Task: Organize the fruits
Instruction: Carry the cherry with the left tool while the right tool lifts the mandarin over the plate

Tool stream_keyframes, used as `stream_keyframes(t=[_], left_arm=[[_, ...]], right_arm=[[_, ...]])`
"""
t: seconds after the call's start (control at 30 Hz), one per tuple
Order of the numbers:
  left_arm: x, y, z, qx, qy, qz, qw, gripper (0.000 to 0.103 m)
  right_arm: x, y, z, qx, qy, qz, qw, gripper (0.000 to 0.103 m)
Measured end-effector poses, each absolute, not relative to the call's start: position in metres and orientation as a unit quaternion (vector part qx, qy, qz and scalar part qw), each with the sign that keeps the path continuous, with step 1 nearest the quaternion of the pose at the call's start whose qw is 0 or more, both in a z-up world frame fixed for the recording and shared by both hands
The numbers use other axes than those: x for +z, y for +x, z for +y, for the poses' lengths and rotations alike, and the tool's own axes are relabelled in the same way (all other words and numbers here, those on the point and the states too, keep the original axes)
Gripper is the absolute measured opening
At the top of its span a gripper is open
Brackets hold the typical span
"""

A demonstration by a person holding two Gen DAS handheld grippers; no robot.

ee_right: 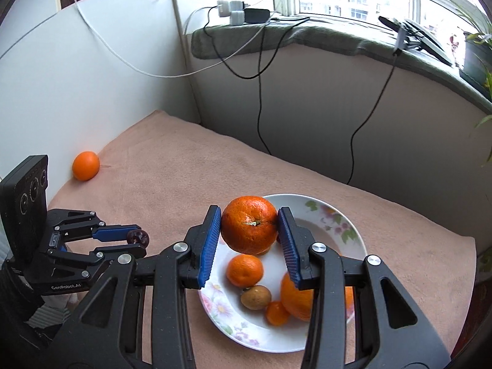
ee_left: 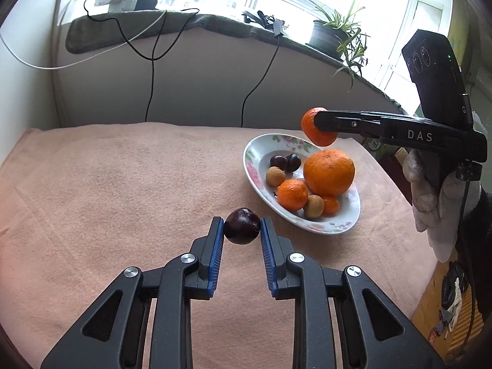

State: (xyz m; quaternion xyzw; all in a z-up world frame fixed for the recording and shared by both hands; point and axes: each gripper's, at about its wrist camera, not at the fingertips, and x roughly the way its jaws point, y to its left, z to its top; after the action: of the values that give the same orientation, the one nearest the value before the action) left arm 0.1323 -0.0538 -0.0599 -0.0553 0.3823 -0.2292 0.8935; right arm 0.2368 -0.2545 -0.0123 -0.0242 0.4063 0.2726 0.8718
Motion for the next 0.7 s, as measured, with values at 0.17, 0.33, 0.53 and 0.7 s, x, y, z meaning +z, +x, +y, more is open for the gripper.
stream_keyframes(t=[0.17, 0.33, 0.53, 0.7], left_arm=[[-0.055, 0.134, -0.070, -0.241, -0.050, 0.380, 0.892, 0.023], [-0.053, 0.133, -0.084, -0.249, -0.042, 0.379, 0.890, 0.023], [-0.052, 0.136, -0.096, -0.254, -0.035, 0.381, 0.888, 0.023], [-0.054, 0.138, -0.106, -0.256, -0.027, 0.385, 0.886, 0.023]], right_arm=[[-0.014, 0.247, -0.288, 0.242, 0.004, 0.406, 0.881, 0.040], [-0.022, 0.254, -0.308, 0.218, 0.017, 0.411, 0.885, 0.040], [-0.032, 0.262, -0.326, 0.210, 0.034, 0.421, 0.882, 0.040], [-0.041, 0.272, -0.330, 0.211, 0.037, 0.431, 0.876, 0.040]])
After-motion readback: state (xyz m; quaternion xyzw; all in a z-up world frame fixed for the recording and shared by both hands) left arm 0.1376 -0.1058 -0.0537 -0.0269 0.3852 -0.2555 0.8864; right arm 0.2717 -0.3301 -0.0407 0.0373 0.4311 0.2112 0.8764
